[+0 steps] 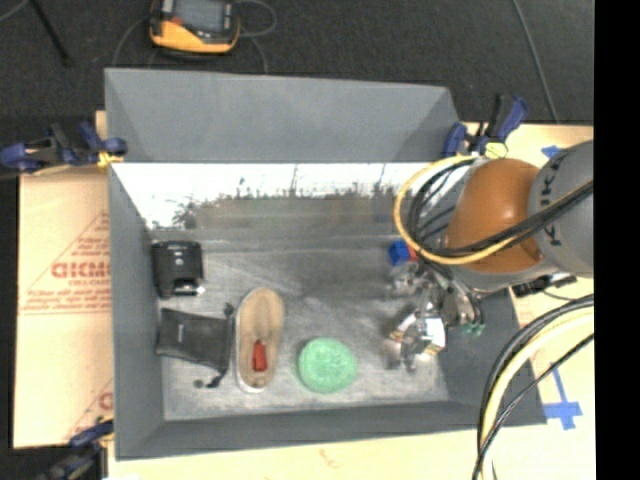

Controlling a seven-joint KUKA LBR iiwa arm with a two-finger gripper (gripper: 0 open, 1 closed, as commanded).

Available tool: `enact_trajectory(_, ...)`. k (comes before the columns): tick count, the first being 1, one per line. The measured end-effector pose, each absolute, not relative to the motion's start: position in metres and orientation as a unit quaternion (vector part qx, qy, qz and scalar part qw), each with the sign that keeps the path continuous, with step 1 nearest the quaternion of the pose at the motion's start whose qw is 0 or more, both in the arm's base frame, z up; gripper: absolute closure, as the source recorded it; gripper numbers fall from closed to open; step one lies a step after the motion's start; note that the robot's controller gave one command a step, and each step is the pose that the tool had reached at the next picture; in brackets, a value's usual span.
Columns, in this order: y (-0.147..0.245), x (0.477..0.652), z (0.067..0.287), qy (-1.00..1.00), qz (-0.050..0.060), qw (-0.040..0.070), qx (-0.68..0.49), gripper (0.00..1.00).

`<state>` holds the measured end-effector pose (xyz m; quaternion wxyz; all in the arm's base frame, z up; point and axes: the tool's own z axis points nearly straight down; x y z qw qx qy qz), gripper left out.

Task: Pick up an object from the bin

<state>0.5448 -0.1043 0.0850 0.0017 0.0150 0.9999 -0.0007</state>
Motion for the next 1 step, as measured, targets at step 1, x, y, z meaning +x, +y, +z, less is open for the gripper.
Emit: enact_trajectory(1, -0.1091, 0.5443, 0.0833, 0.999, 0.000, 0.002, -0.032, 0.00)
